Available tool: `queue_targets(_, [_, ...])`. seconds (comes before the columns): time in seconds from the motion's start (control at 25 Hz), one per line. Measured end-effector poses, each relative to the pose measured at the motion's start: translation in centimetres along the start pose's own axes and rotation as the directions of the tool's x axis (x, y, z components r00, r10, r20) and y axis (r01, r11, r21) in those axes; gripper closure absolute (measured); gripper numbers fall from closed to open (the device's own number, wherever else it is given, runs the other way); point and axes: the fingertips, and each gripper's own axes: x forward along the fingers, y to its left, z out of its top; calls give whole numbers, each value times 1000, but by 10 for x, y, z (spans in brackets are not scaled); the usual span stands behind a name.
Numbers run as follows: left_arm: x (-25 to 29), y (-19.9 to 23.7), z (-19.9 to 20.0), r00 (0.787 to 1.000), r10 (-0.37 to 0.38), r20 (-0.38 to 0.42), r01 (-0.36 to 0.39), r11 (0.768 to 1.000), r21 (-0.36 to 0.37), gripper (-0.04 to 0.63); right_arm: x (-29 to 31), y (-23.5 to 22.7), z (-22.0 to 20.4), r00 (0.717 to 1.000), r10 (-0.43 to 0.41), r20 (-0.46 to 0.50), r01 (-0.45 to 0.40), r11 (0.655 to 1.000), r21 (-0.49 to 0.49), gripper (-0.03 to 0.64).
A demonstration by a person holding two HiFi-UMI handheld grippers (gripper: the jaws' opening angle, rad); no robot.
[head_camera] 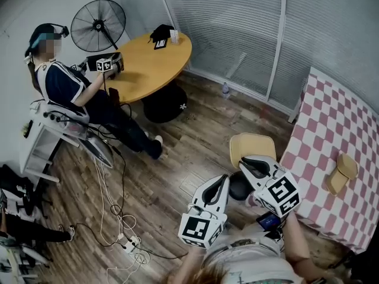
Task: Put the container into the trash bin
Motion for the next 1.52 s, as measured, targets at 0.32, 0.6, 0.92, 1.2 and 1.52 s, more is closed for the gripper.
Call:
queue_targets(0.32, [-12,20,5,999,30,-34,-30,999,-17,589,33,14,-12,997,63,-52,-63,998,17,592])
queue_targets(0.6, [-11,38,-40,994,57,-91,-58,998,-15,589,80,19,-97,986,111,-128,-109,994,21,594])
queue_targets(0.92, [-12,50,-77,987,41,-156,-50,998,-49,589,128,40,-188,958,195,-212,-181,980,83,594])
queue_targets(1.2, [1,49,-95,982,-7,-189,-1,999,-43,589,155,43,-276,937,233,-262,-186,964,190,594])
queue_targets(1.52, [7,47,-124,967,-39,-250,25,998,-58,589,175,36,-386,921,220,-320,-76,911,406,593])
